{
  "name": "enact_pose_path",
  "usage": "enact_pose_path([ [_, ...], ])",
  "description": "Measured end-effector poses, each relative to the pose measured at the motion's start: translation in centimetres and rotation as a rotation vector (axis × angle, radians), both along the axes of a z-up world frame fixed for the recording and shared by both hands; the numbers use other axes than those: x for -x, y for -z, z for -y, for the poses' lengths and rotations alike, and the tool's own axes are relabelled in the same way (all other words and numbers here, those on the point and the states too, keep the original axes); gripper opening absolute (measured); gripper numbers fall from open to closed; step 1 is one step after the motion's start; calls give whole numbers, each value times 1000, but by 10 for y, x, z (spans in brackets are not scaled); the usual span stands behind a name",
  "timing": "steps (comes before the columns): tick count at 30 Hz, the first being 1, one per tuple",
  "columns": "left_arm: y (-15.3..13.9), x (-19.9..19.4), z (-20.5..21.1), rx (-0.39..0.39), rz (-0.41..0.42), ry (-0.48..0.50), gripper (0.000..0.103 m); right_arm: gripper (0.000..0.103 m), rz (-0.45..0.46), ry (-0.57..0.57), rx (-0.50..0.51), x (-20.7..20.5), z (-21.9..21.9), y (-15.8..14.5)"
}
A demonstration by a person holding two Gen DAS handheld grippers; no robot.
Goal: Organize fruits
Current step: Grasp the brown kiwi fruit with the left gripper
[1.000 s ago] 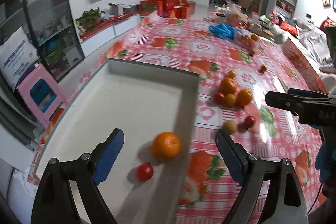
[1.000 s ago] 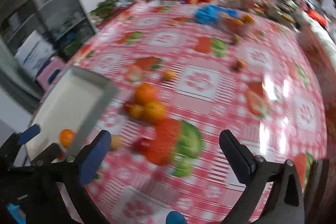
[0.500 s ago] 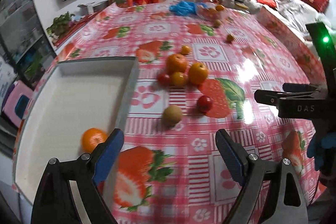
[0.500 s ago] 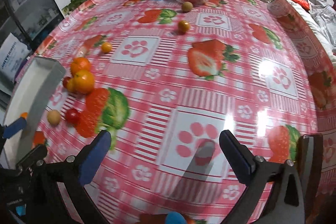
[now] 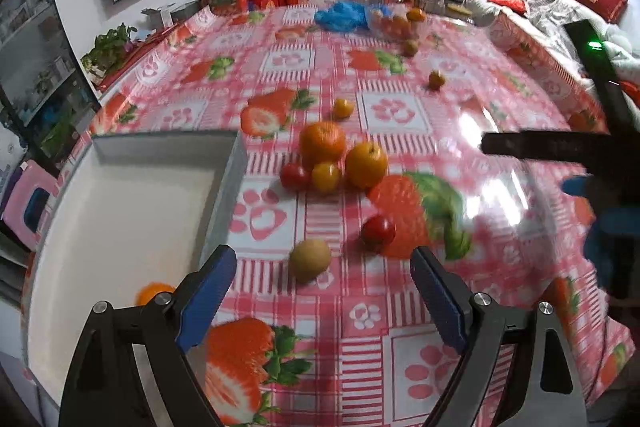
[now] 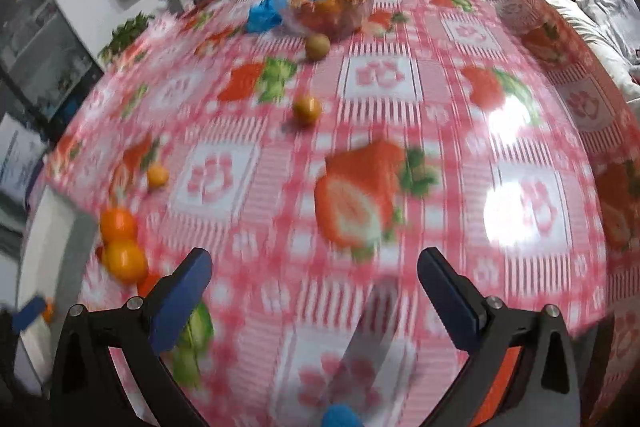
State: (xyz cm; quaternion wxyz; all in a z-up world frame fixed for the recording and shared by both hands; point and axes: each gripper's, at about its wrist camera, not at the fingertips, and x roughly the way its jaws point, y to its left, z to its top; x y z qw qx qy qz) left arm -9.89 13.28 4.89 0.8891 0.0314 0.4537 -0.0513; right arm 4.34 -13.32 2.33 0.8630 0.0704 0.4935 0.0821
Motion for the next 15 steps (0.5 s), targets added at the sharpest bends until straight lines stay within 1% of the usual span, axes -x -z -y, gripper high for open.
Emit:
enact_pose_path([
  [2, -9, -3, -5, 11, 12, -3, 90, 101, 11, 26, 3, -16, -3, -1],
  [5, -15, -7, -14, 28, 15, -15, 90, 90, 25, 45, 35, -40, -11, 2],
  [7, -13, -8, -18, 31, 12, -17, 90, 84, 33, 53, 73, -54, -19, 8],
  [8, -11, -8, -20, 34, 10, -16, 90, 79, 34, 57, 84, -58, -20, 11],
  [9, -9, -8, -22, 41, 9, -15, 90, 76, 34, 65, 94, -64, -22, 14],
  [11, -3, -8, -25, 46, 4, -16, 90, 76, 64, 66, 121, -71, -27, 16],
  [14, 8, -8, -23, 46, -15, -1, 90, 75, 85, 49, 135, -82, -35, 18],
  [15, 11, -7, -21, 44, -20, 7, 90, 72, 88, 46, 138, -85, -37, 19],
])
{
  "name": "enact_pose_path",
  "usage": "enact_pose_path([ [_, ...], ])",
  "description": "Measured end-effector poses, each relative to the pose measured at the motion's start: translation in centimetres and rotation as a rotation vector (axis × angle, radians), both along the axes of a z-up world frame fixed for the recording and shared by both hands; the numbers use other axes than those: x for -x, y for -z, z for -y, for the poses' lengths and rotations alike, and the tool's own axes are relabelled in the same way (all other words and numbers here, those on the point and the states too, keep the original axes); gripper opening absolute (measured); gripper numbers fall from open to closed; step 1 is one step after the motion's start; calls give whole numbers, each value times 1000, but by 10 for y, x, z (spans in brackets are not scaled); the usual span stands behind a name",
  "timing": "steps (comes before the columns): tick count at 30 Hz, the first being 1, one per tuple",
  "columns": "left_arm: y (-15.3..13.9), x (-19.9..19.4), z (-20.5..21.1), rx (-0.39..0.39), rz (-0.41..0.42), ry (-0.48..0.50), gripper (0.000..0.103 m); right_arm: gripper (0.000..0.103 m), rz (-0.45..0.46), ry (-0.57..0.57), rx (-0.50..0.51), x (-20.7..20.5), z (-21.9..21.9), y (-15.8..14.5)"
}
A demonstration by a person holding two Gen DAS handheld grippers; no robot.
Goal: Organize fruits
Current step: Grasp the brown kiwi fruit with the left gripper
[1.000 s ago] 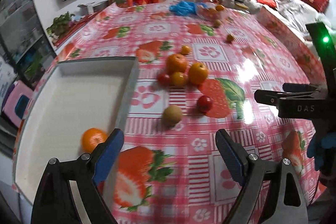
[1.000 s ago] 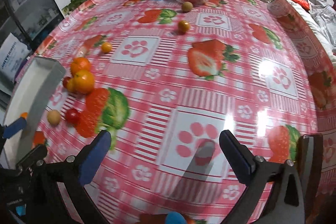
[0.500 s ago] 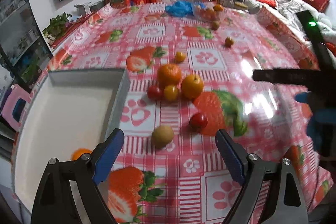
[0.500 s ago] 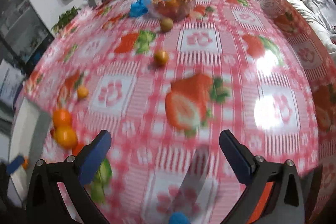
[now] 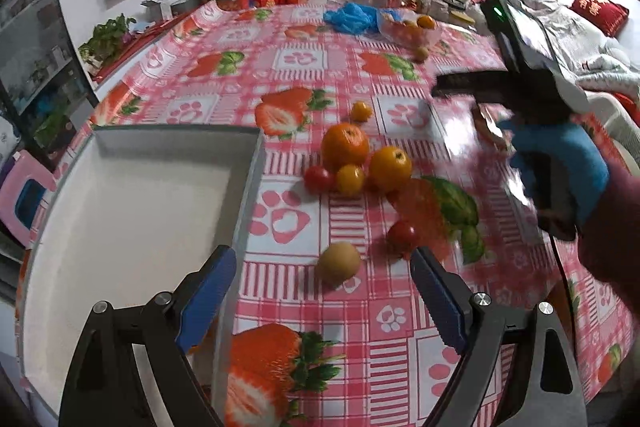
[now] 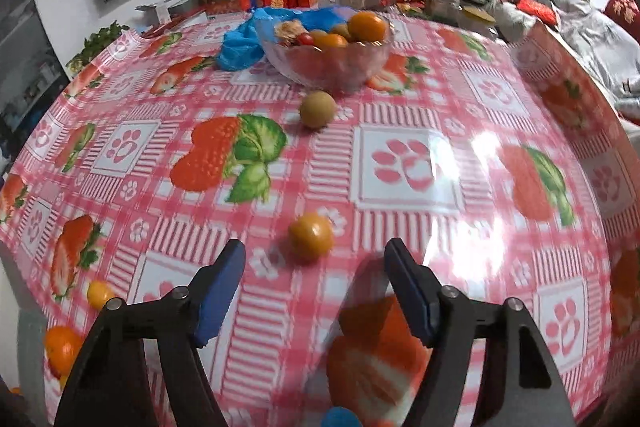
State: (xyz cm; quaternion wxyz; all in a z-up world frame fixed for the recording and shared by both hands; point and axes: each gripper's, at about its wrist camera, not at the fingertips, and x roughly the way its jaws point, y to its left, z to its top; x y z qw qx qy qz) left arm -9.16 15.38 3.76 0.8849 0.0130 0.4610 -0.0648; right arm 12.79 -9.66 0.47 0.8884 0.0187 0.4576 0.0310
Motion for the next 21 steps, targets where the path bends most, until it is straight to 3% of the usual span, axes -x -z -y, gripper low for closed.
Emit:
enact_pose_path([
  [2, 5, 1, 5, -11, -3, 13, 90, 65, 11, 7, 11, -4, -2, 1],
  [4, 9, 2, 8, -13, -4, 22, 90, 49, 23, 12, 13, -5, -2, 1],
  [5, 10, 2, 10, -13, -5, 25, 90, 32, 29, 7, 9, -4, -1, 0],
  [6, 11, 1, 11, -15, -5, 23, 90, 25, 30, -1, -3, -3, 1, 0],
  [15, 24, -3, 13, -24, -7, 10, 89, 25, 4, -78, -150, 44, 21, -4],
  [17, 28, -5, 15, -34, -14, 21, 76, 25, 2, -100, -164, 58, 23, -6],
  [21, 32, -8, 21, -82, 9, 43, 76, 25, 2, -135, -197, 90, 28, -11],
])
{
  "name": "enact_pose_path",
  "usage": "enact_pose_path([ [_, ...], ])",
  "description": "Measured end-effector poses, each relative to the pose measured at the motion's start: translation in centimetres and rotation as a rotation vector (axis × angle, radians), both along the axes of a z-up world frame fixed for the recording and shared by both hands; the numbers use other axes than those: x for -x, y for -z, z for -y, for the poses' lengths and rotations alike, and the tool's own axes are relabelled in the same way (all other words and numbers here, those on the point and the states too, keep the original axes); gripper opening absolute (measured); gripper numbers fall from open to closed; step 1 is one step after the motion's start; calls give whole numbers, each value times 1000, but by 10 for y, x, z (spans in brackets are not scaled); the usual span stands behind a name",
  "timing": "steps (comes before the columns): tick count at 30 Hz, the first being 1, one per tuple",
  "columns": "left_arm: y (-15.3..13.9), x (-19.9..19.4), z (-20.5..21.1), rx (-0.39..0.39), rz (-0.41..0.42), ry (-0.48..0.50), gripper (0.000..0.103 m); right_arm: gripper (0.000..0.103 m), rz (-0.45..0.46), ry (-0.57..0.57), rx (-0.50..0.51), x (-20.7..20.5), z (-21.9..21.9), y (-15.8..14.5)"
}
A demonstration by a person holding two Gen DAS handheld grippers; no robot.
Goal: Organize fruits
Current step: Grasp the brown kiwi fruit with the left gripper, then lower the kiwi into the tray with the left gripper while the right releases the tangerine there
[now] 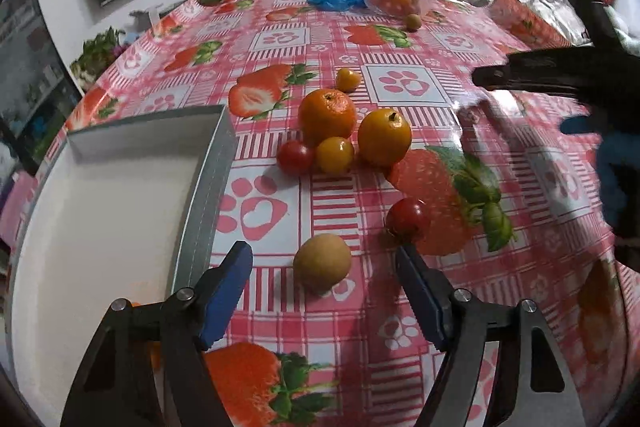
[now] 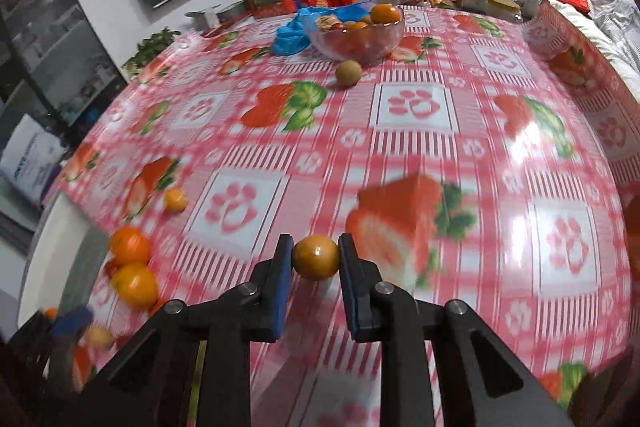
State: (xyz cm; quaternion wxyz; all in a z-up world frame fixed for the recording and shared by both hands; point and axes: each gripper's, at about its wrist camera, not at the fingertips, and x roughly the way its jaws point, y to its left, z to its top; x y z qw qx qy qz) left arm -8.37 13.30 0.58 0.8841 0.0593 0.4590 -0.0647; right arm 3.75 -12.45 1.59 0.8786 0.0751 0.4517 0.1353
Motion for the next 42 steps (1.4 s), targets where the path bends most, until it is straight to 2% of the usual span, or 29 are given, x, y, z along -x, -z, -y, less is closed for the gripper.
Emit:
enact_pose_path([
  [2, 0, -1, 0, 3, 9, 1, 76, 25, -7, -8, -22, 14, 3, -1],
  [3, 0, -1, 1, 8, 15, 4, 73, 25, -13, -14, -32, 20, 4, -1],
  [4, 0, -2, 0, 21, 15, 9, 66, 25, -16, -17, -38, 26, 4, -1],
  [6, -1, -2, 0, 25, 17, 4, 60, 25, -21, -27, -50, 37, 5, -2],
  [8, -2, -2, 0, 19, 24, 3, 32, 25, -25, -37, -59, 47, 6, -2],
  [9, -3, -2, 0, 14, 22, 1, 28, 25, -26, -44, -62, 52, 5, -3],
  [13, -6, 0, -5, 62, 14, -19, 28, 25, -21, -62, -60, 68, 3, -6],
  [20, -9, 11, -12, 71, 28, -50, 28, 25, -29, -63, -72, 88, 4, -6],
  [31, -43, 32, -14, 120, 89, -33, 28, 25, 14, -90, -64, 101, -8, -29],
  [42, -62, 49, -59, 129, 138, -114, 28, 25, 45, -182, -47, 106, -52, -51],
])
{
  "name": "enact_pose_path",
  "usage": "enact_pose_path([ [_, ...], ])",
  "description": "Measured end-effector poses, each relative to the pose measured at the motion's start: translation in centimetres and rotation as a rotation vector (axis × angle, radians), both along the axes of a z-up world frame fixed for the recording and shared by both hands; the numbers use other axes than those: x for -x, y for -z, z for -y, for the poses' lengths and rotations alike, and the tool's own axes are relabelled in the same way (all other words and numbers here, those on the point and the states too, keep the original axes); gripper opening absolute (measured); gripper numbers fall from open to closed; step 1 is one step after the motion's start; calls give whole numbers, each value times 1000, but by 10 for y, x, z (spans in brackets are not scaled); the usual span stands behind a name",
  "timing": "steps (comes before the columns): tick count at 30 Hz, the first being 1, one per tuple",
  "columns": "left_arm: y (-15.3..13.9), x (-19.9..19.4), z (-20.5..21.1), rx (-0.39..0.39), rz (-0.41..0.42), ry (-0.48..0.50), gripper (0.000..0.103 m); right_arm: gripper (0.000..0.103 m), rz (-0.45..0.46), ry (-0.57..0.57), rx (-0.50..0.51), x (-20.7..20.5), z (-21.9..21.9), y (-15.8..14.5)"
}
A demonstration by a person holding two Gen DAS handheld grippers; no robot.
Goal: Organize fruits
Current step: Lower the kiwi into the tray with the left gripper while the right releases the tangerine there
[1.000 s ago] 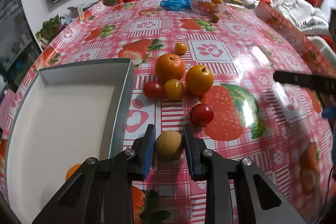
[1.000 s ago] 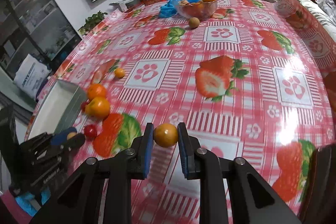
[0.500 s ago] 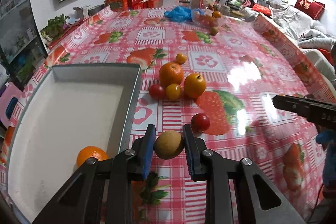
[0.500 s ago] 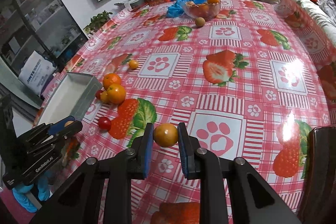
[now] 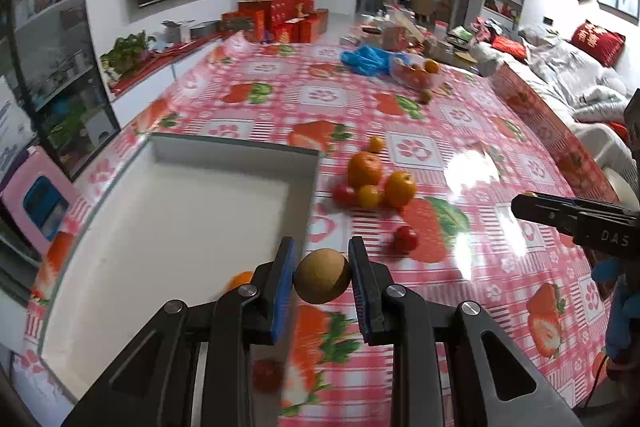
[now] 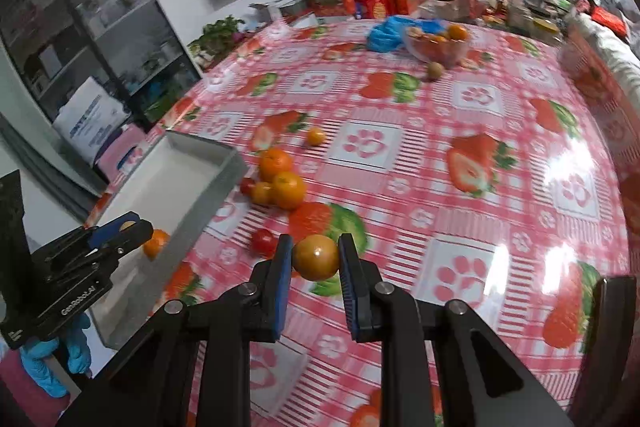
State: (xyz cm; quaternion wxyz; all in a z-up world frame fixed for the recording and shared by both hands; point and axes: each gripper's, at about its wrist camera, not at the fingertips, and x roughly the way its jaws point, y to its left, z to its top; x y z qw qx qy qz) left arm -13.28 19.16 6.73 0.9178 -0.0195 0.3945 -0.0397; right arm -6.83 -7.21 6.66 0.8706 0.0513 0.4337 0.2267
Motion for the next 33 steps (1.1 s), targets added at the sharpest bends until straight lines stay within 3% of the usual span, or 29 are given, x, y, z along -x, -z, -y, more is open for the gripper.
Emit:
enact_pose_path([
  [11, 10, 7, -57, -25, -16, -146, 28, 25, -3, -165, 6, 0, -86, -9],
  [21, 25, 12, -88, -34, -36, -209, 28, 25, -45, -262, 17, -10, -155, -1],
  [33, 44, 13, -106, -19, -78, -258, 28, 26, -82, -308, 76, -19, -196, 14],
])
